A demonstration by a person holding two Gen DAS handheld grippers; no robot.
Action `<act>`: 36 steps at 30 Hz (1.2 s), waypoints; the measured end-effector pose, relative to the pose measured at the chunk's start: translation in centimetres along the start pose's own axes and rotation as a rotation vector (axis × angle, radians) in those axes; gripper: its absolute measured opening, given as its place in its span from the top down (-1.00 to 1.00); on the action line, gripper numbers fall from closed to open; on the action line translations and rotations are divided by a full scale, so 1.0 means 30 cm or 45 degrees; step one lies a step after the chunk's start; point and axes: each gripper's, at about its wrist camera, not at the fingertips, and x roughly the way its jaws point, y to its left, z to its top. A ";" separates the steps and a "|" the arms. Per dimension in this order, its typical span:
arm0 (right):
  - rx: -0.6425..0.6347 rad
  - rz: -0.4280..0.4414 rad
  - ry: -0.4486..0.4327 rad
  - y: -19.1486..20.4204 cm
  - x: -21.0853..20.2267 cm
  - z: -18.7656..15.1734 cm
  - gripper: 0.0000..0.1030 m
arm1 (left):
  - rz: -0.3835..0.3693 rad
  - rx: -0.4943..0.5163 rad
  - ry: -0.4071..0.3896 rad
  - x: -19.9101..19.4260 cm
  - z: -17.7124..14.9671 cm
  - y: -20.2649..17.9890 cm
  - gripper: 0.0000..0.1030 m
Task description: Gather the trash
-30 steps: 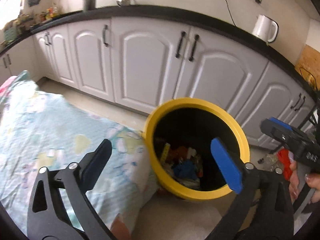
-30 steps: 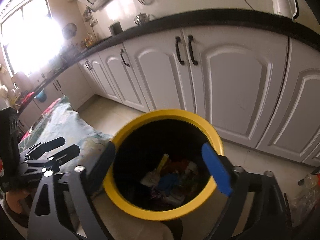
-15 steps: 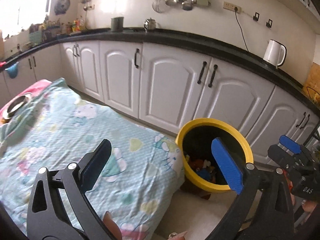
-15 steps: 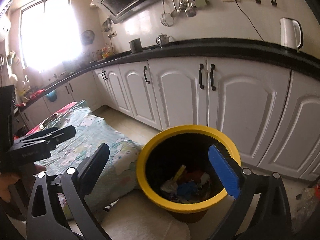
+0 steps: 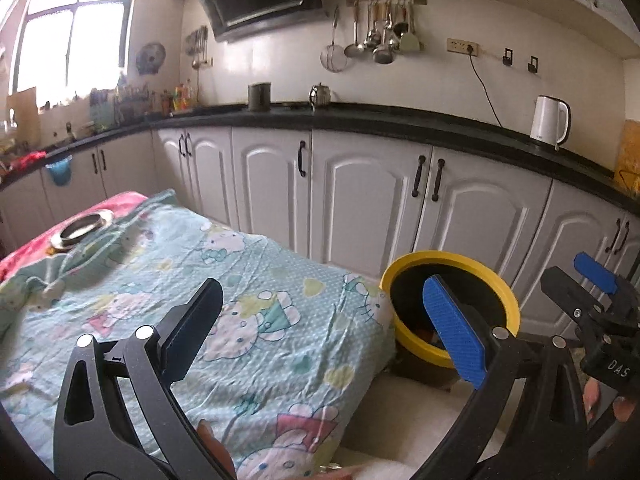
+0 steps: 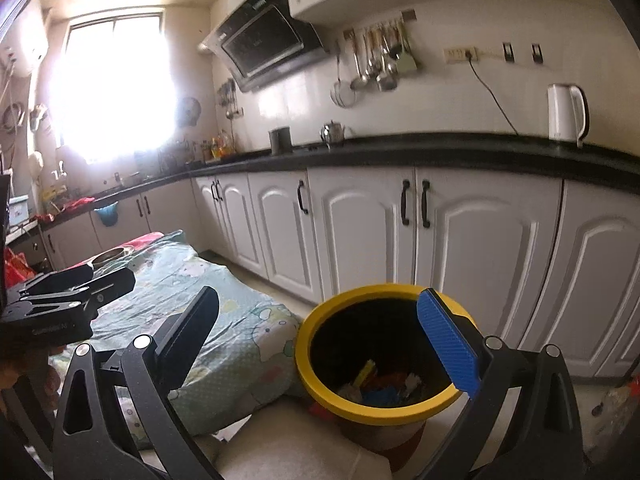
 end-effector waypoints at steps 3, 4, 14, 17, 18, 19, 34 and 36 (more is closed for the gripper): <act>-0.058 0.011 -0.048 0.031 -0.023 -0.029 -0.88 | 0.009 -0.013 -0.023 -0.029 -0.046 0.006 -0.79; -0.069 0.011 -0.066 0.040 -0.029 -0.033 -0.88 | 0.014 -0.017 -0.025 -0.034 -0.058 0.008 -0.79; -0.098 0.034 -0.075 0.072 -0.031 -0.080 -0.88 | 0.057 -0.090 -0.046 -0.067 -0.138 0.041 -0.79; -0.094 0.040 -0.066 0.075 -0.026 -0.082 -0.88 | 0.055 -0.088 -0.057 -0.074 -0.139 0.040 -0.79; -0.096 0.043 -0.064 0.078 -0.026 -0.083 -0.88 | 0.049 -0.093 -0.059 -0.076 -0.137 0.040 -0.79; -0.097 0.044 -0.062 0.079 -0.025 -0.083 -0.88 | 0.049 -0.093 -0.059 -0.076 -0.137 0.040 -0.79; -0.101 0.049 -0.055 0.091 -0.020 -0.089 -0.88 | 0.058 -0.104 -0.075 -0.091 -0.127 0.043 -0.79; -0.102 0.049 -0.055 0.094 -0.020 -0.089 -0.88 | 0.059 -0.106 -0.077 -0.093 -0.125 0.045 -0.79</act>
